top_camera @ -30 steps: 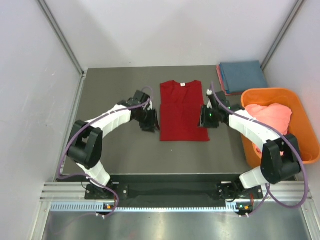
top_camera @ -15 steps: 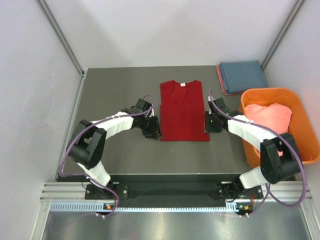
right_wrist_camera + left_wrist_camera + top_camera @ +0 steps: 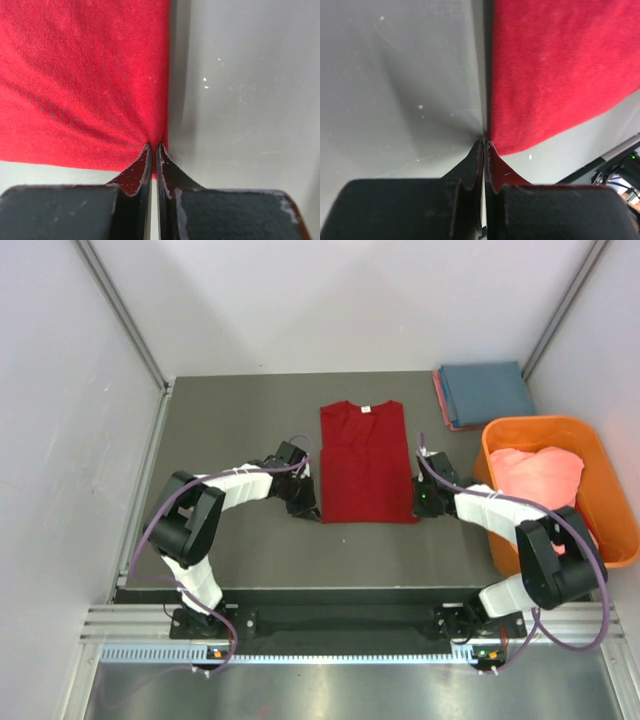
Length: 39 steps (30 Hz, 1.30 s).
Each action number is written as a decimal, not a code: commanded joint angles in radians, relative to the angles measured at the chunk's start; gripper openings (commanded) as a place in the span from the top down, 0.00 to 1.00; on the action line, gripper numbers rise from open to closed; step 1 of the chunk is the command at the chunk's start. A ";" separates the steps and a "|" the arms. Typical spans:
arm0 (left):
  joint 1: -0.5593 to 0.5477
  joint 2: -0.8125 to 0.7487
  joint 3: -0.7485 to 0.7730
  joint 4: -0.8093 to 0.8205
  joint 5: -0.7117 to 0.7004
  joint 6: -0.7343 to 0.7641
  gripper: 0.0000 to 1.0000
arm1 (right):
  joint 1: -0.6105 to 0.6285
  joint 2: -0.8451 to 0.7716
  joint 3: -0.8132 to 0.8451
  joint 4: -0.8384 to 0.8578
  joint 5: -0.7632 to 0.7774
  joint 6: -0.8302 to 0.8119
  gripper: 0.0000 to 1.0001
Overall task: Fold and stack the t-shirts
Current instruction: Fold the tshirt
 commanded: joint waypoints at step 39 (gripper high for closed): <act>-0.096 -0.099 -0.175 0.233 -0.100 -0.262 0.64 | -0.034 -0.117 -0.116 0.030 0.008 0.304 0.60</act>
